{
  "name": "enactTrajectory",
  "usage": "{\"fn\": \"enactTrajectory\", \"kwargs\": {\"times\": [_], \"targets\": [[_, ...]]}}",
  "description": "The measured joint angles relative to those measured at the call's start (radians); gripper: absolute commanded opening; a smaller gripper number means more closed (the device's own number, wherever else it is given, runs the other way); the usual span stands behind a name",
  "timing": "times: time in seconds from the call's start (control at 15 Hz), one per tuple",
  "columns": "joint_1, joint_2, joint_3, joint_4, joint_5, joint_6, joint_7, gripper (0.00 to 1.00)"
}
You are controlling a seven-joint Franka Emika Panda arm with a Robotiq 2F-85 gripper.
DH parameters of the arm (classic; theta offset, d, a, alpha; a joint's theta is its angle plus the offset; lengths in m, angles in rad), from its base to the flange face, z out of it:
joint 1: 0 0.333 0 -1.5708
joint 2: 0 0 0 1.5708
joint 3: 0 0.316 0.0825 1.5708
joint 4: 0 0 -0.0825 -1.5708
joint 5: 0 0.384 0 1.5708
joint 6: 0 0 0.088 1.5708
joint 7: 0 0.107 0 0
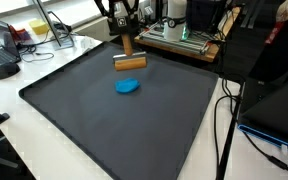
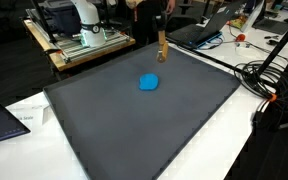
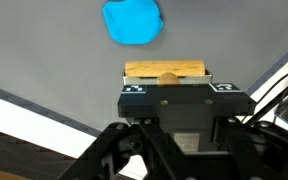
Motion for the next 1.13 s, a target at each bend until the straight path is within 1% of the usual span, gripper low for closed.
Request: {"fn": "enactTrajectory", "kwargs": {"times": [0.2, 0.47, 0.73, 1.13], "targets": [[0.010, 0.022, 0.013, 0.050, -0.083, -0.073, 0.135, 0.22], [0.023, 0.027, 0.028, 0.096, -0.120, -0.156, 0.229, 0.22], [0.039, 0.003, 0.044, 0.116, -0.126, -0.218, 0.261, 0.22], [0.070, -0.088, 0.061, 0.105, -0.131, -0.303, 0.260, 0.22]]}}
